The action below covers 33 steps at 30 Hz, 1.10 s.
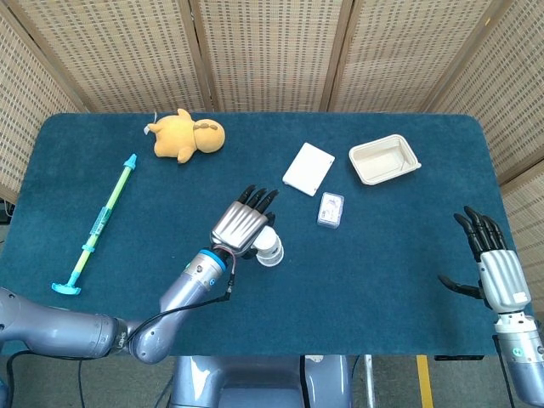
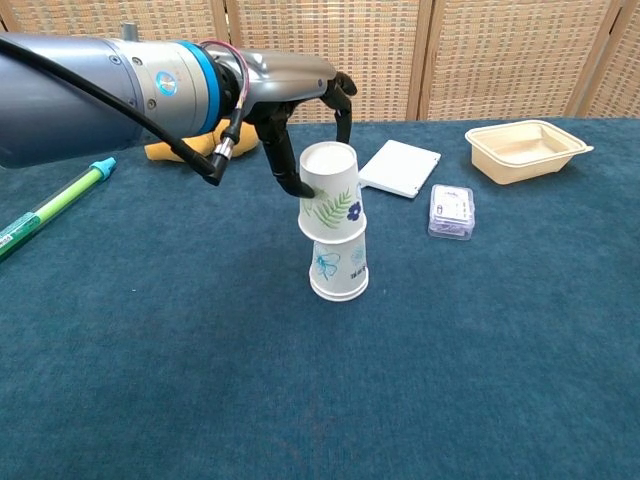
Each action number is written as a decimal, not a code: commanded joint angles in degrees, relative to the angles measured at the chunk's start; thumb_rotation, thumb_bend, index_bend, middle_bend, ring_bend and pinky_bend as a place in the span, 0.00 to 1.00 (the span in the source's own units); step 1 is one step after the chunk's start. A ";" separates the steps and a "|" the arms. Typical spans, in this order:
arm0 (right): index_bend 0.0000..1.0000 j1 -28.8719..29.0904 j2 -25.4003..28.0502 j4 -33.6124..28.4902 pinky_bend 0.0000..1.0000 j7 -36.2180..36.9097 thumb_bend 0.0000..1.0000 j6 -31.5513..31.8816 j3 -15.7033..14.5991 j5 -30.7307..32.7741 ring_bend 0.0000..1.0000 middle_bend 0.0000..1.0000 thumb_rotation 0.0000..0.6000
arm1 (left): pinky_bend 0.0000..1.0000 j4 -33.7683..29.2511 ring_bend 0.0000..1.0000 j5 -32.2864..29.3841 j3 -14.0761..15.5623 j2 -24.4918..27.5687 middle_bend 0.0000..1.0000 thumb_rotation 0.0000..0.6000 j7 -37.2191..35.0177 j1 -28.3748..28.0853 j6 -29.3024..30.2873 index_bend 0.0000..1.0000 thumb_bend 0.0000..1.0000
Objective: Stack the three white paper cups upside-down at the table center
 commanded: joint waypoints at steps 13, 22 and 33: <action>0.00 -0.16 0.09 -0.05 0.03 0.19 0.07 0.38 0.11 0.00 0.00 0.00 1.00 | 0.00 2.89 0.00 -2.77 0.80 -1.91 0.00 1.00 -0.21 -0.97 -0.87 0.16 0.22; 0.00 0.00 0.07 0.22 0.03 0.14 0.07 -0.40 -0.07 0.20 0.00 0.00 1.00 | 0.00 1.81 0.00 -1.19 0.76 -1.11 0.00 1.00 -3.00 0.54 0.39 0.06 0.21; 0.00 -0.02 -0.02 -1.01 0.03 -5.11 0.07 -0.69 -0.63 -0.31 0.00 0.00 1.00 | 0.00 -6.28 0.00 23.09 13.21 7.74 0.00 1.00 -14.94 20.20 20.23 0.01 0.21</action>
